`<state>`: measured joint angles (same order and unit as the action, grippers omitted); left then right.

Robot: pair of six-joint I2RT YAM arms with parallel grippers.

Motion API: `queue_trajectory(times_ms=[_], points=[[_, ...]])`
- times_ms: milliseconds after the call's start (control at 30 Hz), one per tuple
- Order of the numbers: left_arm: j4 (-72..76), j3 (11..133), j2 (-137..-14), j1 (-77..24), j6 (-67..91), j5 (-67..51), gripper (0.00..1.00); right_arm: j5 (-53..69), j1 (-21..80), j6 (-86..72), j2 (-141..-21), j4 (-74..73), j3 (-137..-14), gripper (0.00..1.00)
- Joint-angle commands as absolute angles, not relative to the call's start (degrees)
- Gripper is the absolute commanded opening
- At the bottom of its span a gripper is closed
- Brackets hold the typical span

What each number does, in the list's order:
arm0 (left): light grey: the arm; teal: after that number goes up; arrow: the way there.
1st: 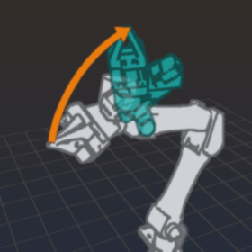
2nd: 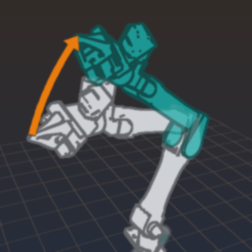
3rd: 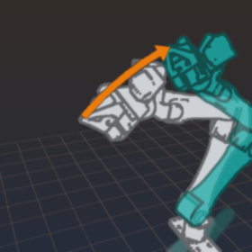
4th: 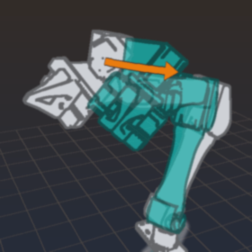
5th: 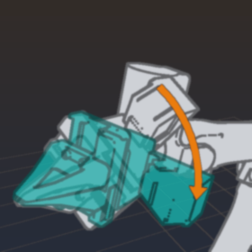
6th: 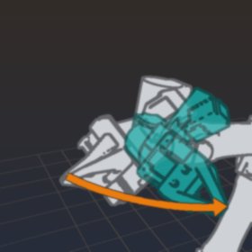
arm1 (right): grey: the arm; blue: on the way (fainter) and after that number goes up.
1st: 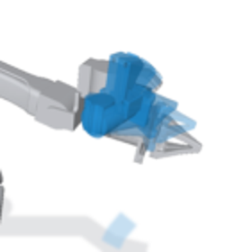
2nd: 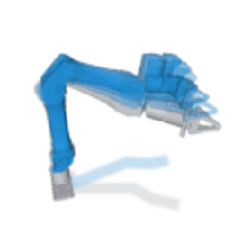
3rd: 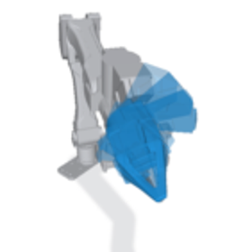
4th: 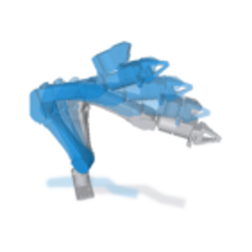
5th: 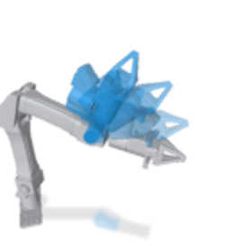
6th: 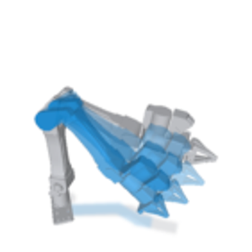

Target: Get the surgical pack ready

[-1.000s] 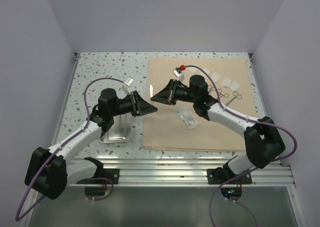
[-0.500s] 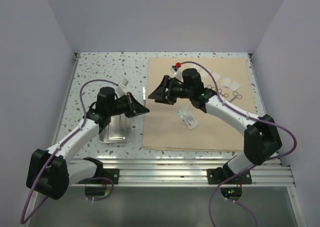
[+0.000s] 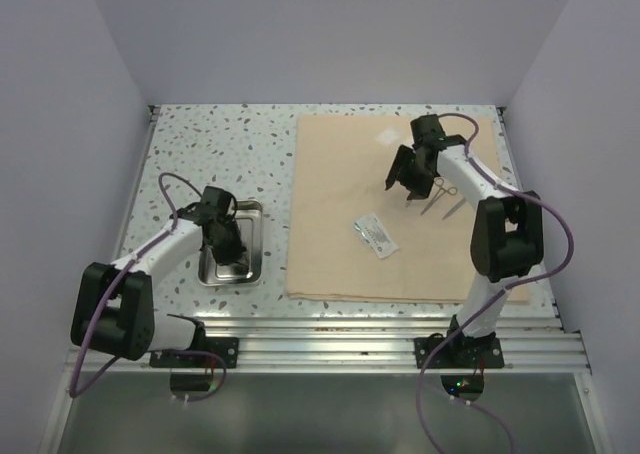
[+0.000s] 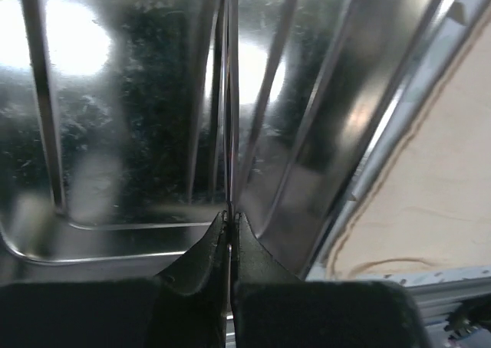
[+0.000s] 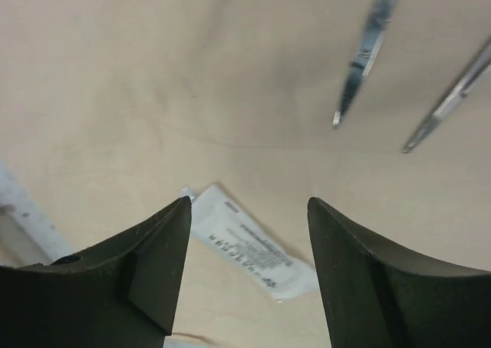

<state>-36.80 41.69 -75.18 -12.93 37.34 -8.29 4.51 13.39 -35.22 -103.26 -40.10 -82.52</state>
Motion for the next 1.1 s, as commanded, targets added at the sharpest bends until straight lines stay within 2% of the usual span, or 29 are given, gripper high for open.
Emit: queue_trajectory(times_ms=[0,167,300,333,367,633,1067], points=[[-38.6,44.5,-78.2,-12.7,33.0,-2.6,0.00,-2.6,11.4,-30.1,-106.4,-47.4,-87.7,0.65],[-38.2,46.3,-81.3,-12.7,31.4,-2.5,0.02,-9.5,9.2,-28.6,-114.7,-48.6,-94.1,0.60],[-38.7,46.9,-80.5,-12.7,31.0,-2.9,0.25,-12.5,8.6,-27.9,-119.6,-49.7,-98.8,0.56],[-38.7,47.3,-80.3,-12.7,30.9,-3.0,0.35,-12.9,8.6,-27.7,-120.2,-49.4,-99.4,0.56],[-38.8,47.5,-80.0,-12.7,30.6,-3.2,0.39,-13.2,8.5,-27.6,-120.8,-48.8,-100.4,0.55],[-39.3,51.2,-77.5,-12.7,28.7,-7.3,0.58,-14.8,8.6,-27.5,-128.1,-49.0,-106.3,0.45],[-39.3,55.2,-76.1,-12.7,27.1,-9.8,0.58,-15.3,8.0,-28.3,-130.3,-49.4,-106.5,0.41]])
